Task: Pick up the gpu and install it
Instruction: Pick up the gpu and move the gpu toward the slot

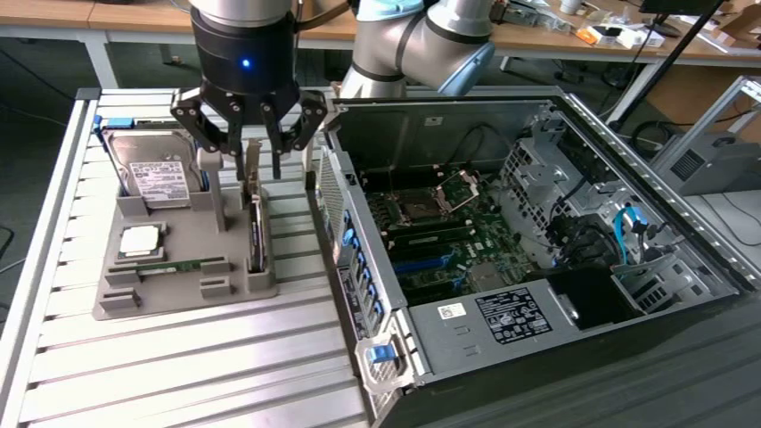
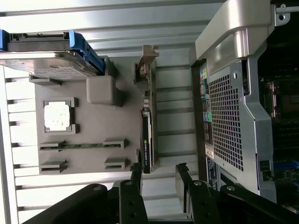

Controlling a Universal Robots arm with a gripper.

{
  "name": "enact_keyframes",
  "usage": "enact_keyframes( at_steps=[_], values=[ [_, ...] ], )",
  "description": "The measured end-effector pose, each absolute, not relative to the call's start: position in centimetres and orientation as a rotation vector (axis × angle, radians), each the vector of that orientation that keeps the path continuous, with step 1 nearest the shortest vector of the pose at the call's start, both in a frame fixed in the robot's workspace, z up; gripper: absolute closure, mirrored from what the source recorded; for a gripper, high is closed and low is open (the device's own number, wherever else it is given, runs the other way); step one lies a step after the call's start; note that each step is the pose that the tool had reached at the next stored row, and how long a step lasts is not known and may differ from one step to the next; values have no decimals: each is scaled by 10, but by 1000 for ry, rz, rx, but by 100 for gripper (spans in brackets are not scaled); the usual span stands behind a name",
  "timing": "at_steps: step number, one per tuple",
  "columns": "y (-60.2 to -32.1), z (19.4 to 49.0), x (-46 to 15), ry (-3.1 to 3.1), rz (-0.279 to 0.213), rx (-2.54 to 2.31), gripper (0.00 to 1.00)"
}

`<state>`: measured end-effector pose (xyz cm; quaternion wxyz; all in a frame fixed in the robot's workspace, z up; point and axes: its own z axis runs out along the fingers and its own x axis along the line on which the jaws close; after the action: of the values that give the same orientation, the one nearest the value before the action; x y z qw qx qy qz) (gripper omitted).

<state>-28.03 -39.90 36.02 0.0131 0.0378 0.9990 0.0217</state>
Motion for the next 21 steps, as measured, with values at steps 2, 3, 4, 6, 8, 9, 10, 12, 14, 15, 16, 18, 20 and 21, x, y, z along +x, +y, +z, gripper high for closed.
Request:
enact_keyframes(
  at_steps=[2, 3, 4, 6, 8, 9, 10, 12, 14, 15, 16, 18, 20, 21],
  values=[
    [-399, 360, -280, 3112, 68, 118, 58],
    [-399, 359, -280, 3113, 68, 118, 58],
    [-399, 359, -280, 3113, 68, 118, 58],
    [-399, 359, -280, 3113, 68, 118, 58],
    [-399, 356, -280, 3112, 68, 118, 58],
    [-399, 356, -280, 3113, 68, 118, 58],
    [-399, 355, -280, 3112, 68, 118, 58],
    [-399, 355, -280, 3113, 68, 118, 58],
    [-399, 355, -280, 3113, 68, 118, 58],
    [-399, 355, -280, 3113, 68, 118, 58],
    [-399, 354, -280, 3113, 68, 118, 58],
    [-399, 354, -280, 3113, 68, 118, 58],
    [-399, 353, -280, 3113, 68, 118, 58],
    [-399, 353, -280, 3113, 68, 118, 58]
  ],
)
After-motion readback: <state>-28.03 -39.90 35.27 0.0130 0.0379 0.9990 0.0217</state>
